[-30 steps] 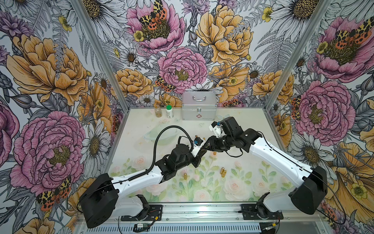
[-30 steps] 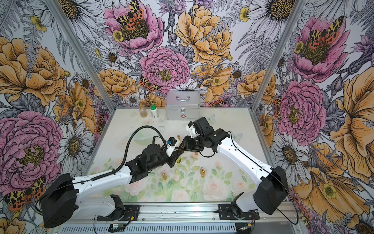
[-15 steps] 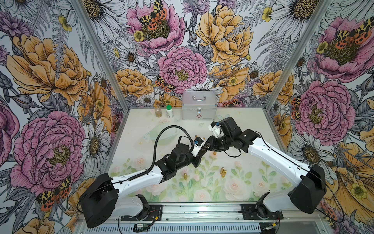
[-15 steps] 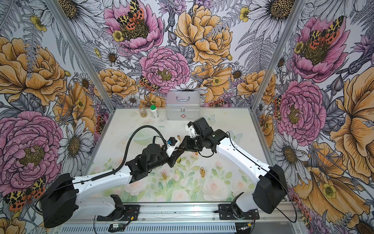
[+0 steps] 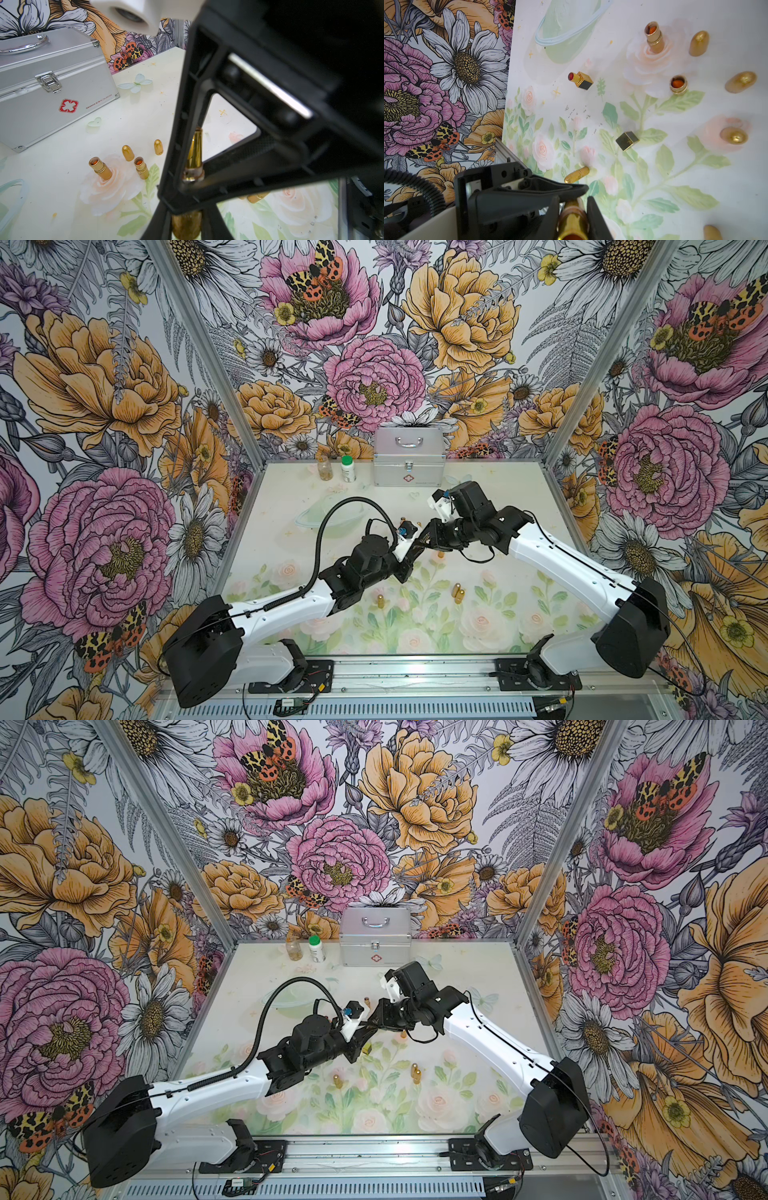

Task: Open the lipstick cap
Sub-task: Place the lipstick at the center of the board.

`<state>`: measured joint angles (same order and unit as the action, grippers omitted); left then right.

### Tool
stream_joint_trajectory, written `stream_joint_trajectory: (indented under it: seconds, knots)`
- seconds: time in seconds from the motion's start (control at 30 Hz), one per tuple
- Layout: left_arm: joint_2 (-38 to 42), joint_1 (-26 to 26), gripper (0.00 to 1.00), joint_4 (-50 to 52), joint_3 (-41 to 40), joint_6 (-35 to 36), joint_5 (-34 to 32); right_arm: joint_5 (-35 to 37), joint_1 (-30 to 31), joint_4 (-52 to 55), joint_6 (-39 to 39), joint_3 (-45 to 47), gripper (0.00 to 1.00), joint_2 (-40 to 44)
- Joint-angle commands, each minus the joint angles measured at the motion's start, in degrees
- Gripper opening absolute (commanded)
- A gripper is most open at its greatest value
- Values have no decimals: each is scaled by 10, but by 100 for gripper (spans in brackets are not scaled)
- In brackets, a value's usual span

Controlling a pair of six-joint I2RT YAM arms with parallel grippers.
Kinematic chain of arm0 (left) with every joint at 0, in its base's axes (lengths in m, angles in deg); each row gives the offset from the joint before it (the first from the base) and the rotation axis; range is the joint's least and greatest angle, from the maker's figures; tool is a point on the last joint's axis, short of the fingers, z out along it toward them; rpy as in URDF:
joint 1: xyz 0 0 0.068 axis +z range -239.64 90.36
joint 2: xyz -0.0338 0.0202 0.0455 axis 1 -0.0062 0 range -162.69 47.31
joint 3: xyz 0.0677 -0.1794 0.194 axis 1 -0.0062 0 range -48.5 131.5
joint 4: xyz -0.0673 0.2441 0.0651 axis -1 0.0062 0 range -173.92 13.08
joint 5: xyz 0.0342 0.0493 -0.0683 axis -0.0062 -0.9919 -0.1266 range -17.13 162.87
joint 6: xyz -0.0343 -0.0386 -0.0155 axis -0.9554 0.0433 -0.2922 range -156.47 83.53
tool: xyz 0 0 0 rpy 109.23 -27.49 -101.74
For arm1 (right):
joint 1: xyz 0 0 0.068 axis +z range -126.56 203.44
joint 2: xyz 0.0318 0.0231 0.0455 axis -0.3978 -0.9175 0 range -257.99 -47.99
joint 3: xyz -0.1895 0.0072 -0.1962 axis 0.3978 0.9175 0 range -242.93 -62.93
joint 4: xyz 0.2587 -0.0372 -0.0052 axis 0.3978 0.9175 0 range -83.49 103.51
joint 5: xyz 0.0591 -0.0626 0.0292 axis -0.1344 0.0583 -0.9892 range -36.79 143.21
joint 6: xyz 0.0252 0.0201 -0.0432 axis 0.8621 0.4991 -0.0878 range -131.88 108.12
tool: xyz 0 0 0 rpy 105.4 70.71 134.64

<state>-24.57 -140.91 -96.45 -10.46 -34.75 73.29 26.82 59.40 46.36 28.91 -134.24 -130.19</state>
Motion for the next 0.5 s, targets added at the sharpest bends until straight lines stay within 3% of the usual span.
stream_joint_trajectory:
  seconds: [0.0,0.17,0.47]
  knots:
    - [-1,-4,12,-21,16,2,-21,36,2,-6,5,-13,19,8]
    - [12,-4,56,-18,-2,-12,-32,107,2,-5,-6,-13,18,6]
    - [98,6,96,62,-59,-89,-80,306,33,-28,-55,4,18,-37]
